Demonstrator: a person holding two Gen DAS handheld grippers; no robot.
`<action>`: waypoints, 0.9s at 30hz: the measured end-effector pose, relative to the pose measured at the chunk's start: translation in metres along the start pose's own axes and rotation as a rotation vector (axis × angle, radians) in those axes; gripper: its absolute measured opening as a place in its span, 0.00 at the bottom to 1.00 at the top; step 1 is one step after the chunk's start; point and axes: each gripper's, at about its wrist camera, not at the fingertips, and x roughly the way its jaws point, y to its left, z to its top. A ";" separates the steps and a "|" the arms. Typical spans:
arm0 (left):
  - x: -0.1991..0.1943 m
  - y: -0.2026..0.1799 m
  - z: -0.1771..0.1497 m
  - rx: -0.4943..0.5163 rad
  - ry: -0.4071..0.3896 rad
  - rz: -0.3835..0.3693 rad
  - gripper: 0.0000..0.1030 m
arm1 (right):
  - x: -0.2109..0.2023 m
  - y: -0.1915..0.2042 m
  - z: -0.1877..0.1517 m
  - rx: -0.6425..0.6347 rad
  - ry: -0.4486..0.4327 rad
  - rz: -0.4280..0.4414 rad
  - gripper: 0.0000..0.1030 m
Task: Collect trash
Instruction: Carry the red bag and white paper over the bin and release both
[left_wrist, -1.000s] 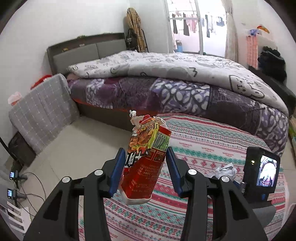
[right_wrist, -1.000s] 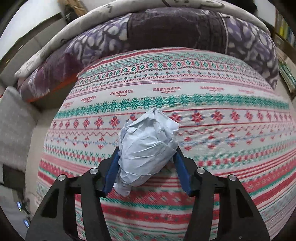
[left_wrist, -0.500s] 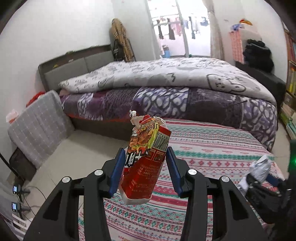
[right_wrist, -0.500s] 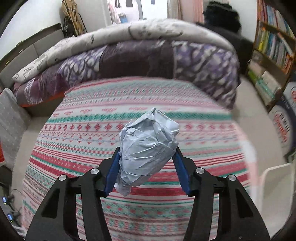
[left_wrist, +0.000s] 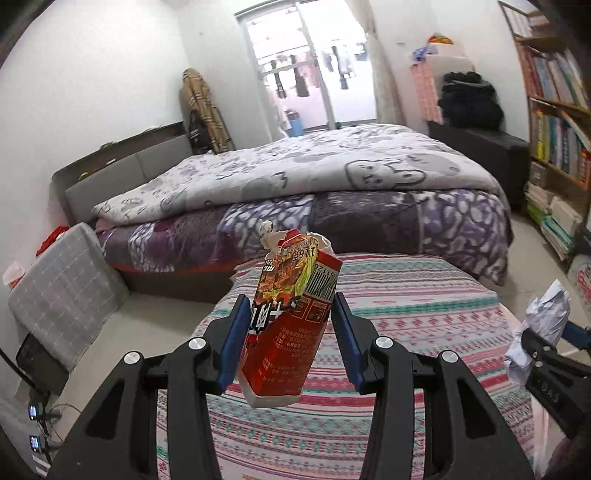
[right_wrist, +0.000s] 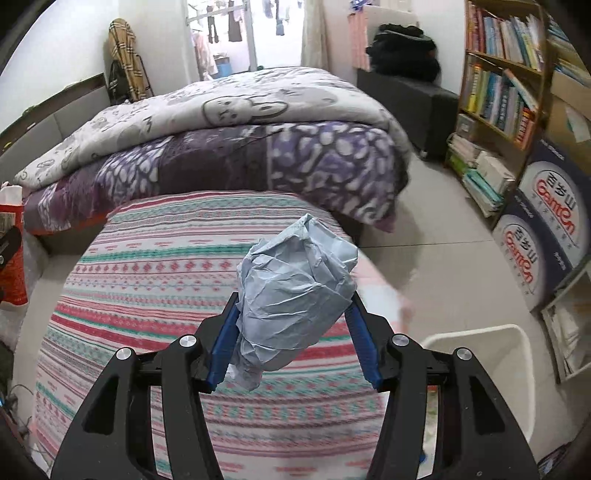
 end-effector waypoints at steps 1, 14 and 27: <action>-0.003 -0.007 -0.001 0.011 -0.003 -0.008 0.44 | -0.001 -0.007 -0.002 0.007 0.002 -0.004 0.52; -0.027 -0.078 -0.001 0.084 -0.011 -0.109 0.44 | -0.016 -0.101 -0.020 0.107 0.011 -0.106 0.52; -0.058 -0.168 -0.010 0.128 0.007 -0.297 0.44 | -0.023 -0.176 -0.042 0.183 0.084 -0.222 0.54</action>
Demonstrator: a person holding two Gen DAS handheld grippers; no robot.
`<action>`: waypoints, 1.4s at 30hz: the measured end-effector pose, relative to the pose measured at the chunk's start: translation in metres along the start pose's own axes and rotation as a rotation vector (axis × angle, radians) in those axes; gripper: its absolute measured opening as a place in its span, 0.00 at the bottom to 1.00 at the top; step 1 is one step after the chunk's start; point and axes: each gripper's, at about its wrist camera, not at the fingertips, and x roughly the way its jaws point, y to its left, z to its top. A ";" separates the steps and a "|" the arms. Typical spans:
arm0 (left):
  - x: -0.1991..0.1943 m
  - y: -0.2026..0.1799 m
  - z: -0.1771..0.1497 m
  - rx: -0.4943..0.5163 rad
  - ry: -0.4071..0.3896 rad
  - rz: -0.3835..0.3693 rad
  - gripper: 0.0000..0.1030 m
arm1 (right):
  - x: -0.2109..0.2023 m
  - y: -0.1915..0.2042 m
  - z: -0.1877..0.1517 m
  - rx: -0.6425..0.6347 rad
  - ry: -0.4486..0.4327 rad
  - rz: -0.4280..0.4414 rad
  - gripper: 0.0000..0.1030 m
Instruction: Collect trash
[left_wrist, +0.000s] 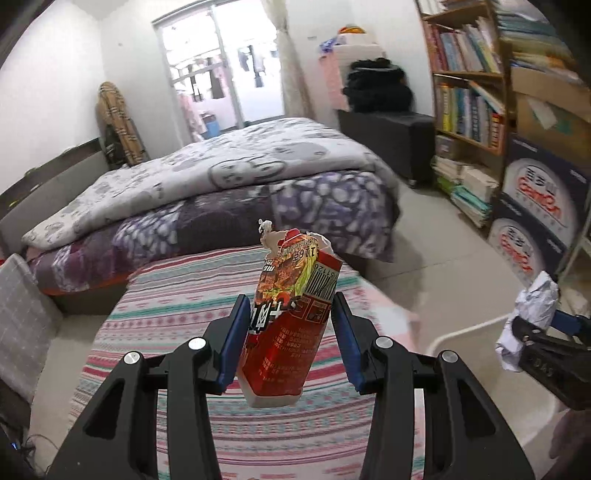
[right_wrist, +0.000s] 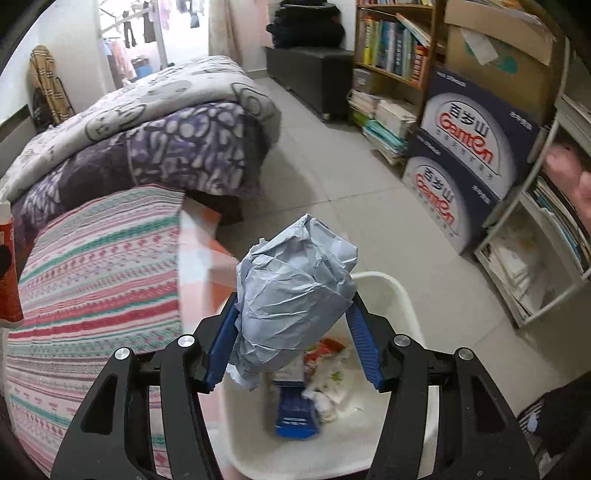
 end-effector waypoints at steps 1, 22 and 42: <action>-0.001 -0.006 0.001 0.006 -0.003 -0.013 0.44 | 0.000 -0.005 -0.001 0.006 0.002 -0.008 0.56; -0.008 -0.115 -0.008 0.034 0.140 -0.472 0.65 | -0.021 -0.107 -0.007 0.264 -0.045 -0.050 0.83; -0.087 0.001 -0.048 -0.134 -0.117 0.094 0.93 | -0.098 -0.013 -0.051 0.121 -0.320 0.024 0.93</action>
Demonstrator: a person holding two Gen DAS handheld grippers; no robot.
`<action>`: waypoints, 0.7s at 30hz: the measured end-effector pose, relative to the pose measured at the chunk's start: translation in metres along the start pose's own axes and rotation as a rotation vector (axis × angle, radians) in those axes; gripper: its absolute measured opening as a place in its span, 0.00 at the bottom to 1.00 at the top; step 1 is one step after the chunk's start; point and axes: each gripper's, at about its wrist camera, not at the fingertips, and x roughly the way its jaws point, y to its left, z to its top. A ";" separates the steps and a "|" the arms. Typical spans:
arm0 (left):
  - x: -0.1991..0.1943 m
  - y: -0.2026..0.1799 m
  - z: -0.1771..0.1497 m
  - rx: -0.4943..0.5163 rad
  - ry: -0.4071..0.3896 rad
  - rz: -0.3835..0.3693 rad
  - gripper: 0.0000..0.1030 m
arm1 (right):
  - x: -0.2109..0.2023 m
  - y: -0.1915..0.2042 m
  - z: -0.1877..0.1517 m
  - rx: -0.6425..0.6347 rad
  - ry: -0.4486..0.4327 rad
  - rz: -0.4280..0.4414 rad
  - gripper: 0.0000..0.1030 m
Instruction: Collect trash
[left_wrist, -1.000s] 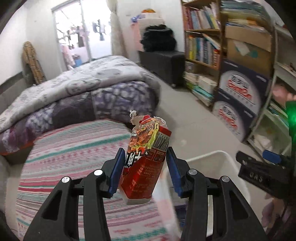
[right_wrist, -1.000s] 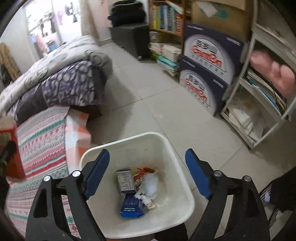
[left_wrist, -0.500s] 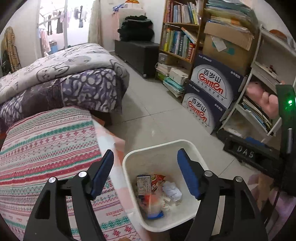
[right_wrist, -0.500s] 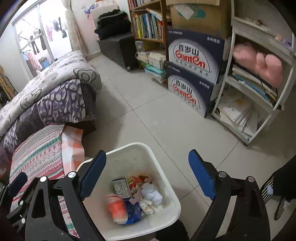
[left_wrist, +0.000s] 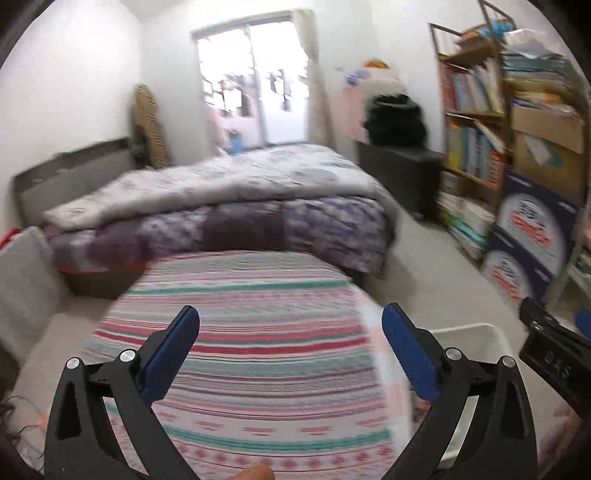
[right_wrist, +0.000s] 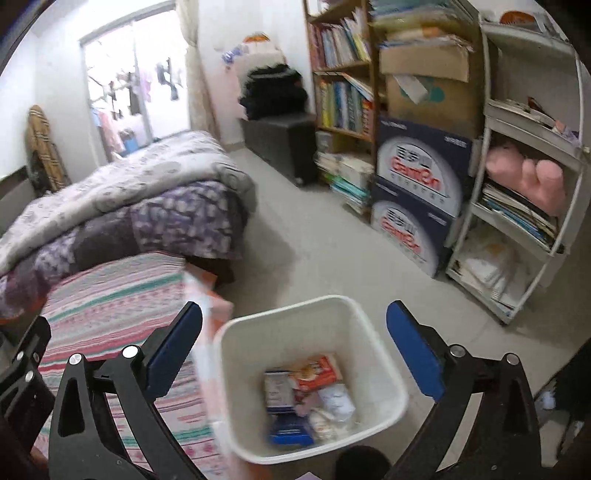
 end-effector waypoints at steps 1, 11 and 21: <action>-0.001 0.006 -0.002 -0.004 -0.004 0.016 0.93 | -0.002 0.005 -0.003 -0.003 -0.009 0.016 0.93; -0.001 0.056 -0.007 -0.052 0.011 0.057 0.93 | -0.003 0.048 -0.019 -0.039 -0.020 0.139 0.93; 0.003 0.063 -0.007 -0.089 0.034 0.054 0.93 | -0.004 0.052 -0.020 -0.024 -0.024 0.152 0.93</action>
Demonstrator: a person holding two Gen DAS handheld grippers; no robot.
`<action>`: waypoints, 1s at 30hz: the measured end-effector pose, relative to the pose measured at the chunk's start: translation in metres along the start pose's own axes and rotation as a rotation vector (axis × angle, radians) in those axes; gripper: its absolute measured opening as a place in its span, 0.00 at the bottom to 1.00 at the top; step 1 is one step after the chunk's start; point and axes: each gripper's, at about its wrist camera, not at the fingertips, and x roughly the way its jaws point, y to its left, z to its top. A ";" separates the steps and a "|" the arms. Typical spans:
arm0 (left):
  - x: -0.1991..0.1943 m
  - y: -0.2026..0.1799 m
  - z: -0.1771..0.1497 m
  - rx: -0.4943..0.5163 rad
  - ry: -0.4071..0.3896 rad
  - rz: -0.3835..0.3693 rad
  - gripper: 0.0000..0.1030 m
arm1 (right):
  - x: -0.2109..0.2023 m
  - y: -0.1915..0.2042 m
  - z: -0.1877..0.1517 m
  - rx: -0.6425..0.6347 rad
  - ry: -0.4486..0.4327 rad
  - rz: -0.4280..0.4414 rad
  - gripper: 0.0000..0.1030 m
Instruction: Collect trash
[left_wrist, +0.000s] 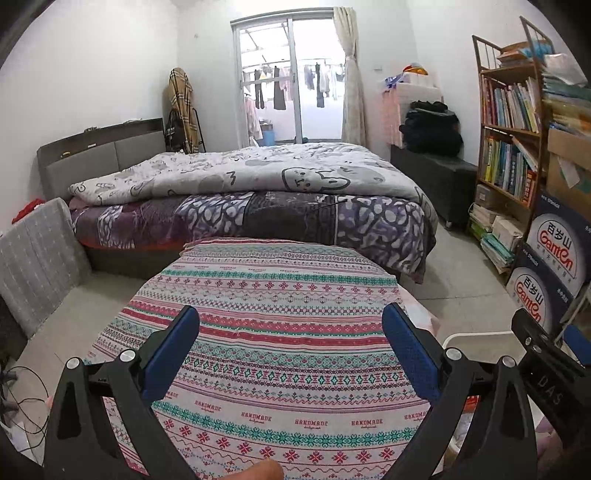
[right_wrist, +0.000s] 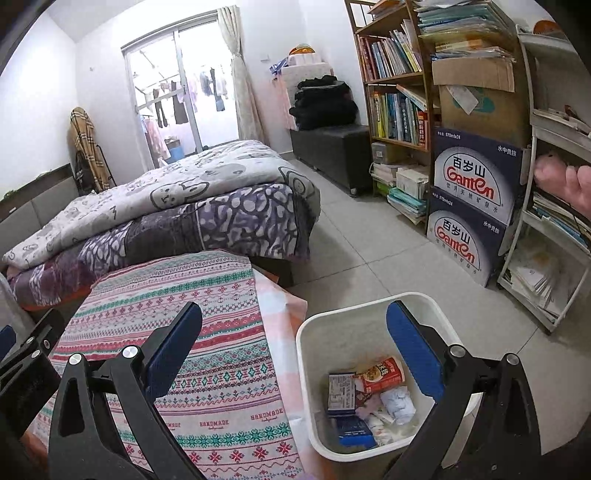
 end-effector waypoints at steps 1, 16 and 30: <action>0.001 0.000 0.000 0.001 0.001 0.001 0.93 | 0.000 0.000 0.000 0.003 0.001 0.002 0.93; 0.007 0.005 -0.001 -0.014 0.025 0.003 0.93 | 0.004 0.005 -0.001 -0.012 0.019 0.010 0.93; 0.011 0.005 -0.005 -0.007 0.037 0.021 0.93 | 0.008 0.005 -0.006 -0.013 0.049 0.019 0.93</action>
